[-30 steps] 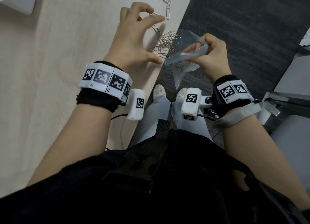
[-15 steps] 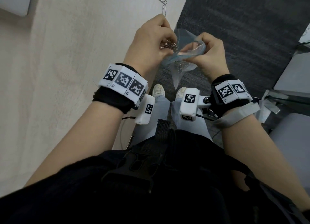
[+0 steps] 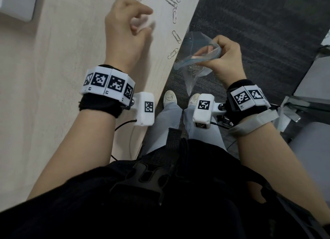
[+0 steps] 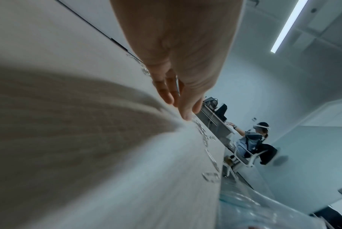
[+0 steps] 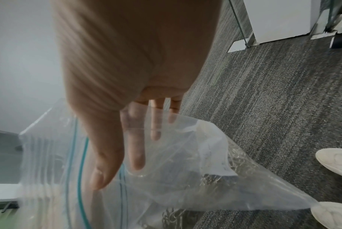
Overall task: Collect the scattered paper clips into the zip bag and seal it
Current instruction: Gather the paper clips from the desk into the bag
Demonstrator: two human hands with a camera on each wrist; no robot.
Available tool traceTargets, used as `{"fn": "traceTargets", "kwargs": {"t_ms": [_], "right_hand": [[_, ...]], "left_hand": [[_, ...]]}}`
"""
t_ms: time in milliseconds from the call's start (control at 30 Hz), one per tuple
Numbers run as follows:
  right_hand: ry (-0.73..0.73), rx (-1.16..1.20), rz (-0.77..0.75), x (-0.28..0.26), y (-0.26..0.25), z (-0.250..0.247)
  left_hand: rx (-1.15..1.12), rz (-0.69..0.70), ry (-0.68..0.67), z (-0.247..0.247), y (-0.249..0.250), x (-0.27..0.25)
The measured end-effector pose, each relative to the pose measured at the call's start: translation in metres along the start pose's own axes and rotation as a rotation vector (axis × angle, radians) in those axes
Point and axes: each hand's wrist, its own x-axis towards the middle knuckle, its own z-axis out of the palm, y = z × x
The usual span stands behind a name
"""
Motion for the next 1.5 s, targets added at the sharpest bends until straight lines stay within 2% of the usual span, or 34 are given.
{"fn": "traceTargets", "kwargs": {"t_ms": [67, 167, 300, 400, 633, 833, 900, 967, 1033, 1100, 1233, 1333, 1500], "right_hand": [[0.012, 0.013, -0.002, 0.002, -0.001, -0.001], [0.015, 0.017, 0.003, 0.006, -0.003, -0.002], [0.036, 0.013, 0.008, 0.014, -0.005, -0.004], [0.041, 0.009, 0.008, 0.020, -0.007, -0.004], [0.027, 0.012, 0.019, 0.025, -0.009, -0.005], [0.019, 0.004, 0.027, 0.026, -0.009, -0.006], [0.015, 0.003, 0.031, 0.026, -0.010, -0.005], [0.008, 0.001, 0.038, 0.027, -0.011, -0.005], [-0.001, -0.005, 0.041, 0.029, -0.013, -0.005], [-0.010, -0.008, 0.046, 0.030, -0.015, -0.006], [-0.010, -0.022, 0.061, 0.034, -0.016, -0.010], [-0.017, -0.029, 0.061, 0.038, -0.017, -0.012], [-0.027, -0.032, 0.065, 0.048, -0.018, -0.012]], "left_hand": [[0.033, -0.029, 0.018, -0.007, -0.004, 0.007], [0.101, -0.006, -0.071, -0.016, -0.006, 0.017], [0.154, -0.099, 0.085, -0.027, -0.023, 0.038], [0.227, -0.132, 0.099, -0.031, -0.037, 0.054], [0.478, -0.233, -0.014, -0.024, -0.040, 0.073], [0.403, -0.127, -0.121, -0.014, -0.035, 0.063], [0.286, -0.056, -0.090, -0.012, -0.032, 0.056], [0.207, -0.009, 0.009, -0.015, -0.033, 0.057], [0.226, 0.003, 0.105, -0.024, -0.038, 0.067], [0.300, -0.014, 0.137, -0.035, -0.047, 0.083], [0.438, -0.143, 0.103, -0.048, -0.059, 0.110], [0.515, -0.202, 0.019, -0.042, -0.054, 0.114], [0.447, -0.187, -0.122, -0.023, -0.042, 0.100]]}}
